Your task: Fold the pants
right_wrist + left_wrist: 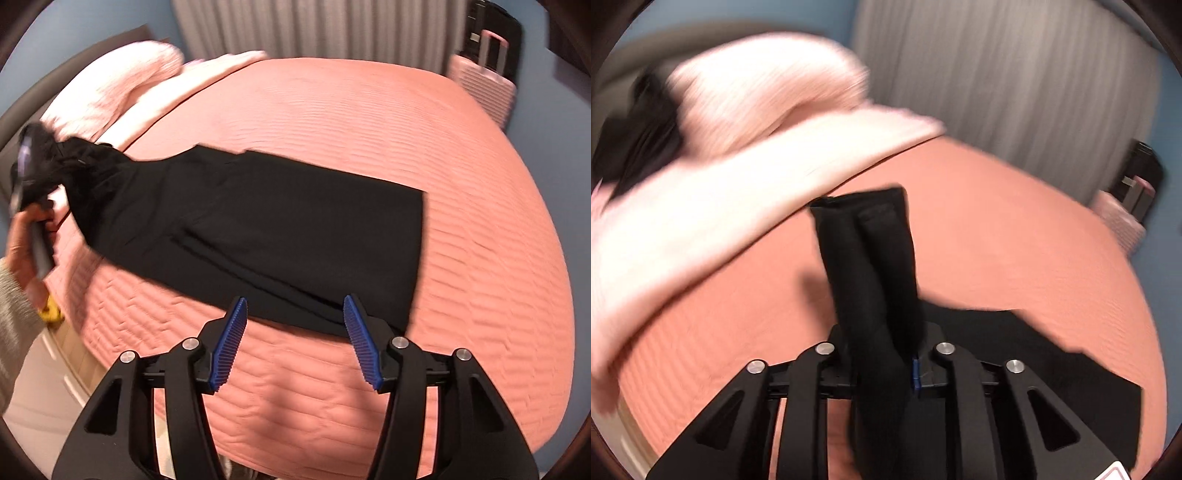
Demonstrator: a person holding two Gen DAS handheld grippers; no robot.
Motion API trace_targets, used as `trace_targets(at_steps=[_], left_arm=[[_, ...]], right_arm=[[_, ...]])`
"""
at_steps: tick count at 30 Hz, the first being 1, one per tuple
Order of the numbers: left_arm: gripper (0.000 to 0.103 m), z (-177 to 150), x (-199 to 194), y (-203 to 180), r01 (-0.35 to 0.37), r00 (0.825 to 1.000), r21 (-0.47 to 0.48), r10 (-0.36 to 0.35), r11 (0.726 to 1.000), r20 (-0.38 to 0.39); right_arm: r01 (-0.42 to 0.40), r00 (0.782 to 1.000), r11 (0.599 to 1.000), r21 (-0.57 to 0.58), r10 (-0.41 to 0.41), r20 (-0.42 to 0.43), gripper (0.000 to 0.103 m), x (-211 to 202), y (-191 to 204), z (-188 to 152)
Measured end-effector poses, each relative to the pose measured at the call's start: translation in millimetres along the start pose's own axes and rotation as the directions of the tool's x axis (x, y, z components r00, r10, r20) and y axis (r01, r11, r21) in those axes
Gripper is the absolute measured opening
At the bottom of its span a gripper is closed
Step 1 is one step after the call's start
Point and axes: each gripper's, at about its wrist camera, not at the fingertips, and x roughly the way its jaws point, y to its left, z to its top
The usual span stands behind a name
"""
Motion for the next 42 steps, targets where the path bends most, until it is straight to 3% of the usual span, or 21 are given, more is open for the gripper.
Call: trace_targets(at_steps=[2, 5, 8, 12, 13, 15, 16, 19, 21, 23, 24, 26, 28, 31, 35, 38, 40, 42], left_arm=[[0.014, 6.5, -22.0, -58.0, 0.068, 0.997, 0.111, -0.071, 0.991, 0.022], [0.014, -8.0, -48.9, -140.2, 0.193, 0.980, 0.239, -0.199, 0.952, 0.000], [0.014, -48.9, -66.5, -220.7, 0.315, 0.948, 0.354, -0.311, 0.881, -0.072], [0.014, -140.8, -55.5, -309.8, 0.444, 0.894, 0.423, -0.354, 0.790, -0.276], [0.015, -170.3, -44.1, -329.6, 0.480, 0.868, 0.415, -0.348, 0.773, -0.356], [0.017, -214.2, -20.7, -351.6, 0.493, 0.830, 0.395, -0.282, 0.775, -0.482], [0.018, -230.7, -19.5, -358.2, 0.488, 0.832, 0.405, -0.273, 0.773, -0.482], [0.021, -236.5, -38.1, -370.7, 0.440, 0.880, 0.496, -0.251, 0.748, -0.403], [0.025, -230.5, -47.4, -373.3, 0.444, 0.882, 0.511, -0.261, 0.736, -0.392], [0.025, -225.7, -70.1, -369.8, 0.488, 0.864, 0.493, -0.321, 0.720, -0.387], [0.026, -221.8, -79.5, -367.4, 0.486, 0.870, 0.514, -0.335, 0.707, -0.362], [0.031, -222.4, -89.1, -365.7, 0.425, 0.903, 0.586, -0.284, 0.690, -0.321], [0.031, -217.7, -93.0, -352.9, 0.410, 0.909, 0.585, -0.264, 0.700, -0.322], [0.036, -213.9, -96.7, -324.8, 0.382, 0.912, 0.517, -0.220, 0.766, -0.347], [0.041, -192.3, -92.2, -280.5, 0.268, 0.940, 0.490, -0.114, 0.830, -0.320], [0.046, -175.9, -88.3, -240.2, 0.189, 0.952, 0.447, -0.052, 0.874, -0.302], [0.047, -167.1, -83.4, -220.2, 0.152, 0.954, 0.425, -0.020, 0.892, -0.299], [0.047, -161.9, -78.1, -212.7, 0.127, 0.954, 0.415, 0.004, 0.901, -0.300]], right_arm=[[0.008, 1.000, 0.999, 0.036, -0.008, 0.016, 0.054, -6.6, -17.6, -1.8], [0.024, 0.999, 0.997, 0.079, -0.028, 0.040, 0.054, -16.0, -43.0, -7.6], [0.032, 0.998, 0.991, 0.132, -0.038, 0.044, 0.054, -22.6, -71.1, -19.8], [0.046, 0.998, 0.980, 0.194, -0.051, 0.022, 0.054, -21.0, -104.9, -38.7], [0.051, 0.998, 0.977, 0.206, -0.055, 0.016, 0.054, -19.7, -112.8, -43.1], [0.062, 0.998, 0.970, 0.236, -0.062, -0.007, 0.055, -17.0, -129.1, -52.3], [0.067, 0.998, 0.964, 0.256, -0.064, -0.018, 0.055, -16.9, -137.4, -57.6], [0.071, 0.997, 0.955, 0.289, -0.072, -0.006, 0.055, -22.0, -154.3, -65.6], [0.077, 0.997, 0.950, 0.301, -0.076, -0.015, 0.055, -19.1, -163.8, -67.4], [0.060, 0.998, 0.942, 0.330, -0.061, -0.007, 0.055, -17.6, -172.9, -64.9], [0.029, 0.999, 0.940, 0.340, -0.037, 0.017, 0.055, -18.6, -174.6, -58.6], [-0.011, 1.000, 0.939, 0.344, 0.001, 0.030, 0.055, -13.7, -179.1, -43.5], [-0.060, 0.998, 0.942, 0.331, 0.052, 0.032, 0.055, -1.2, -176.7, -23.4], [-0.105, 0.994, 0.959, 0.262, 0.103, 0.022, 0.055, 24.6, -158.8, 12.2], [-0.113, 0.991, 0.981, 0.155, 0.122, -0.049, 0.055, 67.3, -129.9, 39.7], [-0.097, 0.988, 0.982, 0.163, 0.116, -0.105, 0.054, 97.7, -122.0, 43.7], [-0.105, 0.986, 0.981, 0.166, 0.124, -0.111, 0.037, 101.7, -115.1, 45.3], [-0.055, 0.991, 0.991, 0.121, 0.069, -0.117, 0.015, 96.4, -107.5, 46.5]])
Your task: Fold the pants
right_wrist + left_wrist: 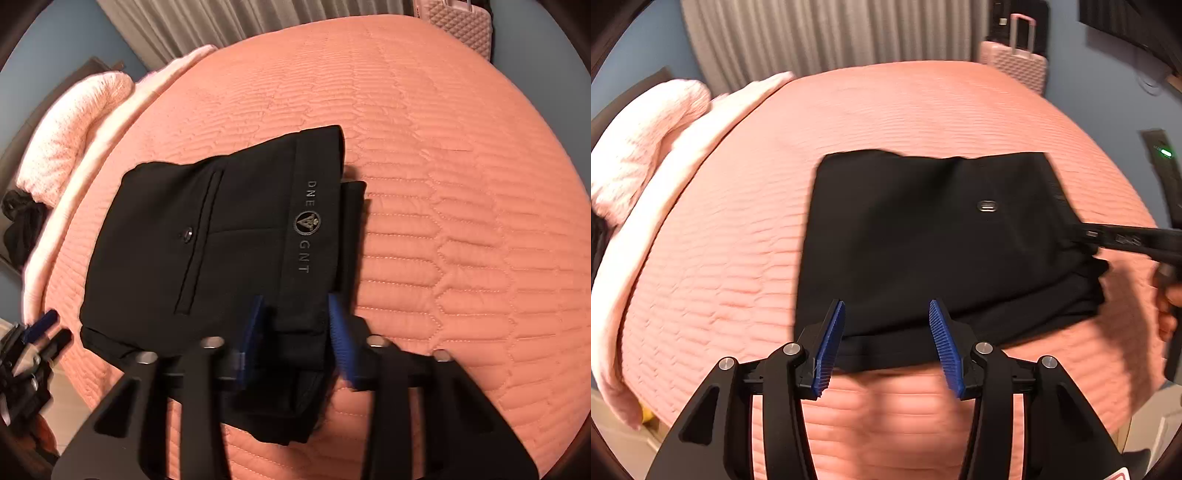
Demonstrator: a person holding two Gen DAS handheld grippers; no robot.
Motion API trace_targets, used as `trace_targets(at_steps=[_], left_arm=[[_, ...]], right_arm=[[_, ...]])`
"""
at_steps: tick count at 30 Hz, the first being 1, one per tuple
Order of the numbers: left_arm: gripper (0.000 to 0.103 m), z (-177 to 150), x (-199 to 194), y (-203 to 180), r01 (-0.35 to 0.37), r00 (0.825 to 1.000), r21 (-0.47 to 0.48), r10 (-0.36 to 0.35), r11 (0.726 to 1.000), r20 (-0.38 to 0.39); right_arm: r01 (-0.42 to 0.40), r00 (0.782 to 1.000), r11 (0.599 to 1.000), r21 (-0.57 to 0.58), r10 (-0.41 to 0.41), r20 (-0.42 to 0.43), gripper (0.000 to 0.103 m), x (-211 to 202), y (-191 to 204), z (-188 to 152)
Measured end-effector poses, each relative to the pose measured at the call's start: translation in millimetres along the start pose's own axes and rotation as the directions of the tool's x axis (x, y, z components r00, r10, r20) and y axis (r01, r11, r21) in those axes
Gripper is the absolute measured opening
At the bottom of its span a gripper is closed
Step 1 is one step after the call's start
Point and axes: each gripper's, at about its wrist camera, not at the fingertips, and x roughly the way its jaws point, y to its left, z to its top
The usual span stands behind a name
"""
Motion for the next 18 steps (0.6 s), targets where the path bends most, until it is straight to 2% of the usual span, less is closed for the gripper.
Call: trace_targets(at_steps=[4, 6, 8, 9, 10, 12, 13, 15, 18], left_arm=[[0.047, 2.5, 9.3, 27.6, -0.024, 1.000, -0.022, 0.023, 0.999, -0.010], [0.048, 7.6, 16.6, 29.6, -0.033, 0.999, -0.017, 0.033, 0.999, -0.004], [0.058, 10.4, 19.2, 33.7, -0.041, 0.999, -0.016, 0.041, 0.999, 0.005], [0.060, 13.6, 22.6, 33.3, -0.042, 0.999, -0.020, 0.042, 0.999, 0.008], [0.060, 18.2, 26.5, 34.7, -0.037, 0.999, -0.020, 0.037, 0.999, 0.006], [0.060, 30.4, 34.6, 37.7, -0.045, 0.999, 0.000, 0.045, 0.999, 0.009], [0.060, 34.1, 36.0, 39.9, -0.061, 0.998, 0.014, 0.061, 0.998, 0.016], [0.060, 42.8, 42.0, 49.6, -0.097, 0.995, 0.027, 0.096, 0.995, 0.026], [0.062, 53.5, 54.5, 68.5, -0.116, 0.993, -0.008, 0.117, 0.993, 0.018]], right_arm=[[-0.062, 0.998, 0.996, 0.066, 0.060, 0.031, 0.010, -38.7, -1.1, -9.4], [-0.043, 0.998, 0.997, 0.071, 0.040, 0.041, 0.010, -49.1, 1.6, -20.3], [0.012, 1.000, 0.998, 0.067, -0.012, 0.003, 0.010, -32.0, -1.3, -35.8], [0.030, 0.999, 0.998, 0.059, -0.028, -0.037, 0.013, -13.2, -6.2, -43.0], [0.029, 0.999, 0.995, 0.096, -0.027, -0.026, 0.015, -13.3, -11.3, -44.2], [0.005, 1.000, 0.980, 0.198, -0.011, 0.026, 0.028, -35.0, -17.4, -36.8], [0.011, 0.995, 0.977, 0.213, -0.031, 0.090, 0.027, -53.3, -16.0, -30.7], [0.056, 0.982, 0.984, 0.167, -0.085, 0.170, 0.028, -75.5, -4.8, -18.0], [-0.024, 0.980, 0.998, 0.066, 0.010, 0.198, 0.028, -77.2, 26.8, 16.2]])
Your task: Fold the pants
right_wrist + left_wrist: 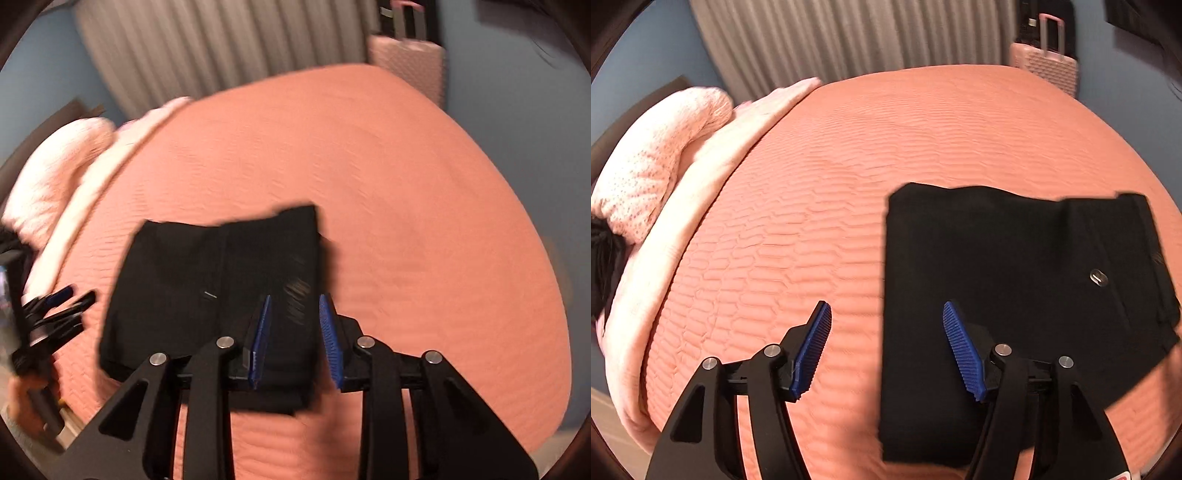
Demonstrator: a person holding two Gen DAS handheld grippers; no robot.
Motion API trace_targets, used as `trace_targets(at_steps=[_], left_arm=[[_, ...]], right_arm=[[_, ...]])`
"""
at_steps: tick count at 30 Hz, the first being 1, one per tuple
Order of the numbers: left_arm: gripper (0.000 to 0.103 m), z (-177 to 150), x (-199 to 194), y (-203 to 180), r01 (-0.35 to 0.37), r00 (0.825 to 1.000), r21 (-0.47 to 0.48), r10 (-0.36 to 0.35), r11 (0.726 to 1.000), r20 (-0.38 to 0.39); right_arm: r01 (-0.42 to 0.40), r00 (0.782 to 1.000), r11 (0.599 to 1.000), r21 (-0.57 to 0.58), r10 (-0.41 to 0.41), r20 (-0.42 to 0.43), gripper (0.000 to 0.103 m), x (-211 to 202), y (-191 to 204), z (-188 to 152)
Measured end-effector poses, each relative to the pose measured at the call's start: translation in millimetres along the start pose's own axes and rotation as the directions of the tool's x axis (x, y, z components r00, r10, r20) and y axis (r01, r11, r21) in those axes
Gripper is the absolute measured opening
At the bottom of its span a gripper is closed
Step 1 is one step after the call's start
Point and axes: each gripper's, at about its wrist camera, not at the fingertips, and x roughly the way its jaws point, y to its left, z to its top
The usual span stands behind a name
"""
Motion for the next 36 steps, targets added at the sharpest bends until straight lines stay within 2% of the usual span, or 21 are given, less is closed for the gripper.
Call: trace_targets(at_steps=[3, 6, 8, 11, 13, 15, 16, 18, 19, 20, 21, 22, 24, 25, 27, 28, 30, 31, 33, 34, 36], left_arm=[[0.062, -0.1, 10.8, 5.7, 0.020, 0.999, -0.043, -0.021, 0.999, -0.038], [0.062, -19.8, 13.3, -5.6, 0.049, 0.997, -0.032, -0.050, 0.998, -0.063], [0.062, -36.2, 17.7, -16.2, 0.051, 0.994, -0.016, -0.053, 0.999, -0.091], [0.063, -48.8, 12.9, -27.4, 0.016, 0.999, 0.021, -0.015, 1.000, -0.052], [0.064, -51.3, 13.7, -31.6, 0.008, 0.998, 0.033, -0.006, 0.999, -0.058], [0.064, -53.1, 15.1, -31.7, 0.023, 0.997, 0.030, -0.021, 0.999, -0.075], [0.064, -55.0, 15.8, -31.2, 0.036, 0.996, 0.025, -0.034, 0.999, -0.082], [0.064, -59.7, 18.5, -26.3, 0.079, 0.992, -0.008, -0.079, 0.997, -0.098], [0.064, -61.8, 19.5, -23.9, 0.093, 0.991, -0.021, -0.094, 0.995, -0.099], [0.064, -63.3, 20.2, -22.3, 0.105, 0.989, -0.026, -0.107, 0.994, -0.098], [0.064, -64.7, 20.6, -22.4, 0.110, 0.989, -0.020, -0.112, 0.994, -0.097], [0.064, -66.8, 19.9, -24.1, 0.109, 0.990, -0.006, -0.109, 0.994, -0.094], [0.063, -69.9, 19.2, -26.2, 0.106, 0.990, 0.000, -0.106, 0.994, -0.092], [0.063, -72.2, 18.6, -26.5, 0.105, 0.991, -0.006, -0.105, 0.994, -0.085], [0.063, -75.6, 18.1, -27.0, 0.106, 0.991, -0.016, -0.107, 0.994, -0.079], [0.063, -78.2, 17.5, -27.3, 0.104, 0.992, -0.023, -0.106, 0.994, -0.072], [0.063, -80.2, 15.6, -28.9, 0.099, 0.993, -0.025, -0.101, 0.995, -0.062], [0.063, -81.8, 14.7, -29.6, 0.100, 0.993, -0.027, -0.102, 0.995, -0.057], [0.063, -82.6, 14.2, -29.7, 0.102, 0.993, -0.032, -0.104, 0.994, -0.050], [0.063, -83.4, 13.8, -30.5, 0.100, 0.994, -0.032, -0.101, 0.995, -0.045], [0.063, -84.6, 12.9, -30.9, 0.092, 0.995, -0.039, -0.094, 0.995, -0.043]], right_arm=[[-0.096, 0.994, 0.990, -0.105, 0.090, -0.054, 0.028, 33.4, 39.2, 30.6], [-0.244, 0.965, 0.952, -0.184, 0.219, -0.148, 0.026, 89.6, 89.2, 68.5], [-0.253, 0.954, 0.928, -0.274, 0.193, -0.228, 0.028, 134.5, 127.8, 90.0], [-0.286, 0.933, 0.873, -0.395, 0.159, -0.323, 0.028, 189.8, 181.0, 107.3], [-0.308, 0.914, 0.844, -0.439, 0.135, -0.381, 0.027, 214.4, 204.5, 107.2], [-0.298, 0.910, 0.814, -0.499, 0.084, -0.407, 0.029, 232.3, 225.8, 102.9], [-0.275, 0.912, 0.799, -0.534, 0.040, -0.409, 0.033, 243.1, 231.3, 102.1], [-0.232, 0.918, 0.782, -0.578, -0.020, -0.395, 0.055, 257.3, 234.7, 98.9], [-0.236, 0.914, 0.774, -0.587, -0.028, -0.405, 0.055, 261.2, 236.6, 96.1], [-0.255, 0.906, 0.767, -0.588, -0.024, -0.423, 0.052, 263.6, 241.2, 91.8], [-0.291, 0.892, 0.755, -0.587, -0.009, -0.452, 0.026, 265.8, 245.1, 89.3], [-0.302, 0.884, 0.744, -0.595, -0.015, -0.468, 0.014, 267.4, 248.2, 87.8], [-0.275, 0.892, 0.732, -0.623, -0.047, -0.449, 0.005, 272.2, 249.8, 90.6], [-0.250, 0.896, 0.755, -0.606, -0.056, -0.440, 0.005, 276.4, 245.7, 96.7], [-0.089, 0.937, 0.782, -0.617, -0.144, -0.318, 0.000, 281.7, 236.4, 114.4], [-0.014, 0.951, 0.819, -0.573, -0.167, -0.260, 0.000, 282.5, 222.9, 130.9], [-0.056, 0.962, 0.884, -0.464, -0.076, -0.262, 0.000, 275.0, 206.8, 149.8], [-0.129, 0.954, 0.885, -0.447, -0.012, -0.300, 0.000, 267.7, 209.0, 152.0], [-0.272, 0.912, 0.837, -0.475, 0.066, -0.406, 0.000, 261.0, 227.6, 143.8], [-0.318, 0.894, 0.787, -0.528, 0.064, -0.443, 0.006, 258.9, 241.7, 133.5], [-0.289, 0.903, 0.709, -0.644, -0.022, -0.429, 0.073, 263.2, 260.7, 118.5]])
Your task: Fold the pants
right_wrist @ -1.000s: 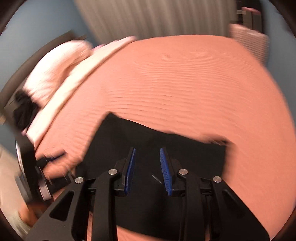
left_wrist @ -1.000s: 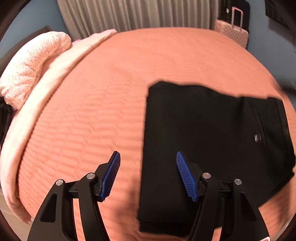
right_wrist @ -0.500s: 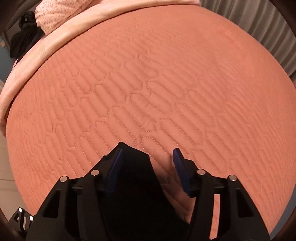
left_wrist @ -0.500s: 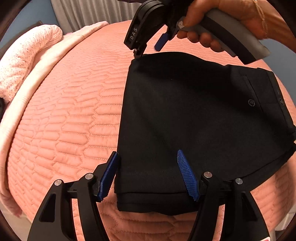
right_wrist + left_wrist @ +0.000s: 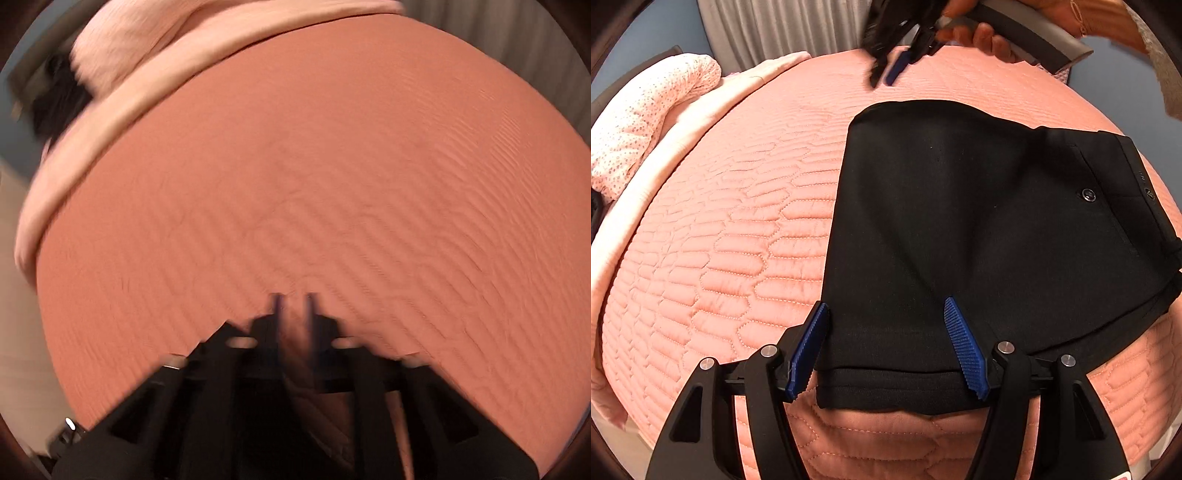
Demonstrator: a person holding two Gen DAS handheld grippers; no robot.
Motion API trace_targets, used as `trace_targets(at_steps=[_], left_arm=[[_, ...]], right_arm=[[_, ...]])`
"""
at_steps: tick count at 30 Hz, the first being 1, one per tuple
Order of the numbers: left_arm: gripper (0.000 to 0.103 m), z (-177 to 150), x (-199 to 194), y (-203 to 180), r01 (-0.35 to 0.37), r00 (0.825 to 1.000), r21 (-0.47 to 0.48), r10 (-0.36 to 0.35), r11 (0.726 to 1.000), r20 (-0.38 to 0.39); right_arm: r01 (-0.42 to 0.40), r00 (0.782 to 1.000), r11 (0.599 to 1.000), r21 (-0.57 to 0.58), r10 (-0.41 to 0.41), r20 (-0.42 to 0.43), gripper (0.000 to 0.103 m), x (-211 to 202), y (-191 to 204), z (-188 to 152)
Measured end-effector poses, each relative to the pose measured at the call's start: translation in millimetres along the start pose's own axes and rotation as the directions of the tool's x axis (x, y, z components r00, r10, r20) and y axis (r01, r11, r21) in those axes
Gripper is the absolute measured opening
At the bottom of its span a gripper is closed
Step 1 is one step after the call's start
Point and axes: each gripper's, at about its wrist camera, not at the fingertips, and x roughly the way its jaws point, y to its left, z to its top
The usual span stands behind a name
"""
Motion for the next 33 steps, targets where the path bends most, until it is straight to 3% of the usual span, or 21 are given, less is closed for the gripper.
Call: trace_targets(at_steps=[1, 5, 6, 7, 8, 10, 11, 12, 14, 16, 17, 18, 19, 23, 26, 29, 30, 32, 33], left_arm=[[0.063, -0.5, -0.4, -0.7, -0.004, 1.000, -0.007, 0.004, 1.000, 0.000], [0.063, -2.4, -2.6, -2.2, -0.009, 1.000, -0.022, 0.009, 1.000, 0.003], [0.063, -3.0, -3.1, -2.9, -0.011, 1.000, -0.023, 0.011, 1.000, 0.003], [0.063, -3.7, -3.1, -2.1, -0.011, 1.000, -0.025, 0.011, 1.000, 0.004], [0.063, -4.4, -3.8, -2.9, -0.012, 1.000, -0.028, 0.012, 1.000, 0.007], [0.063, -4.1, -3.6, -2.7, -0.014, 1.000, -0.031, 0.014, 0.999, 0.014], [0.063, -4.5, -3.9, -3.2, -0.015, 1.000, -0.032, 0.016, 0.999, 0.016], [0.063, -3.4, -2.2, -4.0, -0.016, 1.000, -0.034, 0.017, 0.999, 0.015], [0.063, -4.5, -3.3, -5.8, -0.011, 1.000, -0.039, 0.011, 0.999, 0.013], [0.063, -3.8, -1.9, -4.5, -0.010, 1.000, -0.039, 0.010, 0.999, 0.016], [0.063, -4.2, -2.0, -3.2, -0.010, 1.000, -0.040, 0.011, 0.999, 0.018], [0.063, -4.9, -2.2, -2.9, -0.010, 1.000, -0.042, 0.011, 0.999, 0.019], [0.063, -4.6, -2.5, -2.7, -0.010, 1.000, -0.045, 0.011, 0.999, 0.018], [0.063, -3.9, -2.6, -0.7, -0.006, 1.000, -0.052, 0.007, 0.999, 0.015], [0.063, -3.6, -2.2, 4.3, -0.004, 1.000, -0.055, 0.005, 0.998, 0.013], [0.063, -3.9, -3.1, 4.8, -0.003, 1.000, -0.058, 0.004, 0.998, 0.016], [0.063, -4.1, -3.2, 5.9, -0.002, 1.000, -0.058, 0.003, 0.998, 0.016], [0.063, -4.3, -3.6, 6.6, -0.003, 1.000, -0.059, 0.004, 0.998, 0.017], [0.063, -4.5, -3.8, 6.7, -0.003, 1.000, -0.059, 0.004, 0.998, 0.017]], right_arm=[[0.060, 0.998, 0.996, -0.067, -0.060, -0.003, 0.079, 5.5, 13.6, 3.8], [-0.029, 0.994, 0.981, -0.190, 0.009, -0.108, 0.074, 23.9, 45.7, 14.9], [-0.028, 0.990, 0.972, -0.232, -0.006, -0.143, 0.035, 30.7, 53.3, 15.5], [0.003, 0.976, 0.969, -0.248, -0.057, -0.210, 0.006, 42.6, 56.6, 15.0], [0.042, 0.969, 0.968, -0.247, -0.100, -0.227, 0.000, 47.8, 54.9, 15.4], [0.222, 0.941, 0.932, -0.285, -0.282, -0.188, 0.000, 51.4, 41.1, 17.9], [0.252, 0.940, 0.941, -0.225, -0.294, -0.175, 0.000, 47.5, 26.2, 21.4], [0.238, 0.955, 0.960, -0.150, -0.260, -0.143, 0.000, 38.3, 12.6, 24.5], [0.114, 0.988, 0.993, -0.032, -0.116, -0.104, 0.000, 17.9, -1.8, 22.4], [0.021, 0.991, 0.997, -0.076, -0.031, -0.129, 0.003, 16.5, 11.4, 15.7], [0.005, 0.989, 0.992, -0.126, -0.023, -0.146, 0.018, 18.7, 22.2, 11.9], [0.016, 0.987, 0.985, -0.169, -0.043, -0.153, 0.042, 21.5, 32.5, 8.1], [0.054, 0.986, 0.973, -0.223, -0.087, -0.142, 0.048, 24.4, 43.3, 6.3], [0.057, 0.977, 0.956, -0.288, -0.113, -0.180, 0.048, 35.3, 67.2, 5.0], [-0.007, 0.973, 0.953, -0.303, -0.064, -0.223, 0.027, 39.5, 71.9, 10.4], [-0.040, 0.982, 0.965, -0.257, -0.009, -0.187, 0.031, 19.0, 54.2, 25.3], [-0.059, 0.983, 0.968, -0.243, 0.013, -0.185, 0.051, 15.2, 53.7, 27.3], [-0.039, 0.987, 0.956, -0.289, -0.007, -0.159, 0.081, 8.3, 59.5, 28.9], [-0.035, 0.986, 0.946, -0.324, -0.020, -0.164, 0.083, 10.4, 63.7, 25.1]])
